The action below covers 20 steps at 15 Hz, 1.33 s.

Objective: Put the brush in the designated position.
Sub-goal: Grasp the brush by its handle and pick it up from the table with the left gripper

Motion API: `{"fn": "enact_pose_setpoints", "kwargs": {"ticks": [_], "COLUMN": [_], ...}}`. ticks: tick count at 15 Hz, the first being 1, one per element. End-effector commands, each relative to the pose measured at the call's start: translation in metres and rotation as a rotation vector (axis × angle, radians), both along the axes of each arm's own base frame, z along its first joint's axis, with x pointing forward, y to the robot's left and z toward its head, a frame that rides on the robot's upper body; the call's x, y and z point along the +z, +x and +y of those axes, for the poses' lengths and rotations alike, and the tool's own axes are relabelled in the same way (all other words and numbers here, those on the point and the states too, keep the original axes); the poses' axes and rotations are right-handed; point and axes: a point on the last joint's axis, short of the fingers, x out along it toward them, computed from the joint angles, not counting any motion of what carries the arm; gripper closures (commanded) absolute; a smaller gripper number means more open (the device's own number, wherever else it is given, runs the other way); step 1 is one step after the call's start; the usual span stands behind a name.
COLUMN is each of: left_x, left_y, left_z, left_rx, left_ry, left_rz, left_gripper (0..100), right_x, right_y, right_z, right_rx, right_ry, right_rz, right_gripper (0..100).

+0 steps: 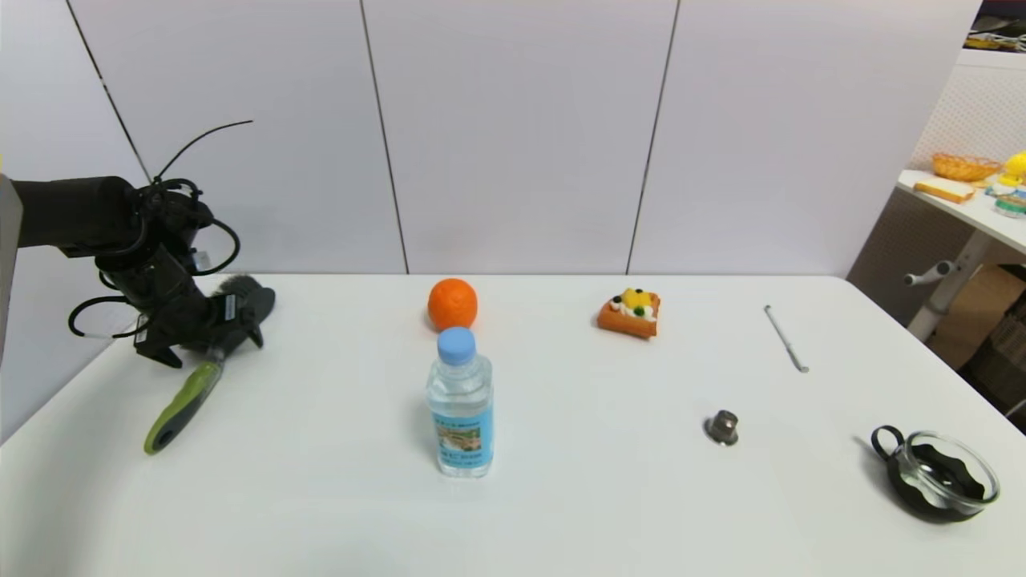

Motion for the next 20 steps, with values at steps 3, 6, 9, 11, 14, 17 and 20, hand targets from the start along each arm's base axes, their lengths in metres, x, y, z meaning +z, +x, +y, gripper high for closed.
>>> {"fn": "enact_pose_setpoints", "kwargs": {"ticks": [3, 6, 9, 11, 14, 17, 20], "left_x": [0.008, 0.007, 0.002, -0.001, -0.005, -0.007, -0.004], "left_y": [-0.005, -0.007, -0.006, -0.005, -0.004, -0.003, -0.004], "left_z": [-0.003, -0.003, -0.003, -0.002, -0.002, -0.001, -0.001], "left_rx": [-0.001, 0.003, 0.004, 0.006, 0.006, 0.009, 0.007], "left_ry": [-0.003, -0.008, -0.012, -0.013, -0.016, -0.017, -0.014], "left_rz": [0.012, 0.029, 0.048, 0.056, 0.066, 0.072, 0.059], "left_gripper": [0, 0, 0, 0, 100, 100, 100], "right_x": [0.0, 0.0, 0.0, 0.0, 0.0, 0.0, 0.0], "right_y": [0.0, 0.0, 0.0, 0.0, 0.0, 0.0, 0.0], "right_z": [0.0, 0.0, 0.0, 0.0, 0.0, 0.0, 0.0], "right_rx": [0.001, 0.001, 0.001, 0.001, 0.001, 0.001, 0.001], "right_ry": [0.0, 0.0, 0.0, 0.0, 0.0, 0.0, 0.0], "right_rz": [0.003, 0.003, 0.003, 0.003, 0.003, 0.003, 0.003], "right_gripper": [0, 0, 0, 0, 0, 0, 0]}}
